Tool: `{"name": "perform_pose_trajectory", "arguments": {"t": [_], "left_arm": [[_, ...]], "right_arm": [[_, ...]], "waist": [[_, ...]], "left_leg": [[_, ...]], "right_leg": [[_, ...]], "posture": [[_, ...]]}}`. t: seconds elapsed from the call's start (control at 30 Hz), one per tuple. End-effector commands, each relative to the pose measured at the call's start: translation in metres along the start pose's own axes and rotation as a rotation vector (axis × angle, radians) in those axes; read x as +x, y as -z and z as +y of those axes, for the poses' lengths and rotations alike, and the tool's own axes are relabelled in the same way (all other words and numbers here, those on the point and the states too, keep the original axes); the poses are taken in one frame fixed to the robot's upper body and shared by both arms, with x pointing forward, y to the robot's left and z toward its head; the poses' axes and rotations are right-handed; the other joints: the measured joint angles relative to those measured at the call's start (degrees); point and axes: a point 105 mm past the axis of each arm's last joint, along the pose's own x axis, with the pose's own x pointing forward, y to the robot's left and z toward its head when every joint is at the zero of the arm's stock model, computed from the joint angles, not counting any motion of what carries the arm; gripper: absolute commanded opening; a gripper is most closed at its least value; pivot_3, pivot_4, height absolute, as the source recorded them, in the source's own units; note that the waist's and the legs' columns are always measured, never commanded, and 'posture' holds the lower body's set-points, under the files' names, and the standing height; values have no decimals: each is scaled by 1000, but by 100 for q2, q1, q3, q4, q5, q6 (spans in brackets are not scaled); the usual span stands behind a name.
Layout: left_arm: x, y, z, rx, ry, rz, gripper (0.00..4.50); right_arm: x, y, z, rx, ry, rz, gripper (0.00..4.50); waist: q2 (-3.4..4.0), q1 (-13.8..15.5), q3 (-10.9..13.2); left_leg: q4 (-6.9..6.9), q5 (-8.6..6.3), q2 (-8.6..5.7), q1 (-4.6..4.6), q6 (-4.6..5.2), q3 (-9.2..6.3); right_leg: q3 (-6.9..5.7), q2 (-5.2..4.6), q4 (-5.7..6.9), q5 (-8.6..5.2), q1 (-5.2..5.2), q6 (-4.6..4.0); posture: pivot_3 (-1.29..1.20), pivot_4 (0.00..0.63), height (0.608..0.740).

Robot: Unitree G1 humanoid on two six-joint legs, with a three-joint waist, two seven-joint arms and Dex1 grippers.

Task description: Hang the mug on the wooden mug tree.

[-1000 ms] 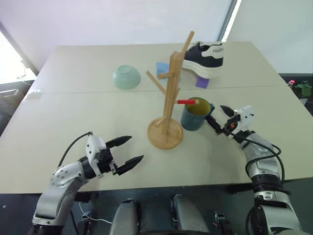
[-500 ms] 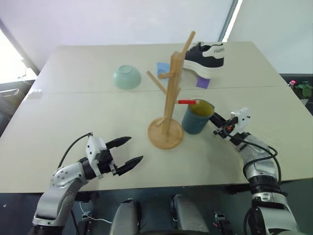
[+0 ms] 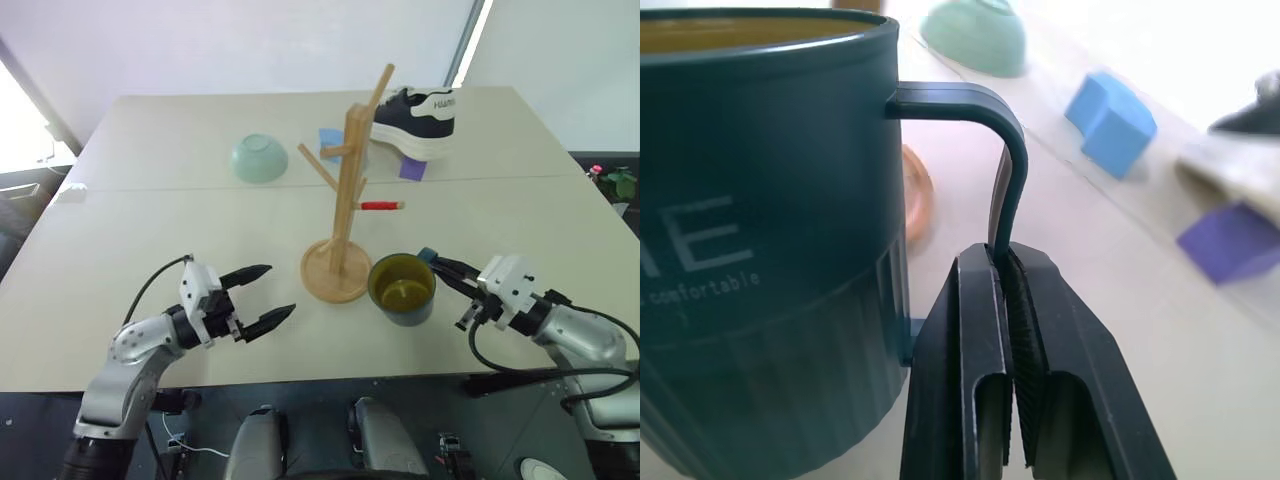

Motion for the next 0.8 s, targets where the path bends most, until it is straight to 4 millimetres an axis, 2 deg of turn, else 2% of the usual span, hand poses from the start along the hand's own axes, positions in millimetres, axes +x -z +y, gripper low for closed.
{"name": "perform_pose_trajectory", "arguments": {"t": [0.03,0.33,0.8], "left_arm": [[4,-9,-1,14,53,-16,4500],[-7,-16,10,39,94,15,4500],[-13,-26,2,48,105,5,4500]], "right_arm": [[-4,-29,-14,-89,41,-46,38],[4,-75,-27,-198,-13,-103,38],[17,-91,-32,-253,-71,-132,38]], "waist": [[-8,-2,2],[-9,-1,2],[-14,2,5]], "left_leg": [[6,0,0,0,0,0],[8,0,1,-4,0,-4],[6,0,1,-10,1,-2]], "right_leg": [[0,0,0,0,2,0],[0,1,5,0,-3,-2],[1,-9,-1,-1,-4,-1]], "posture": [[0,150,740],[0,150,740],[0,150,740]]}}
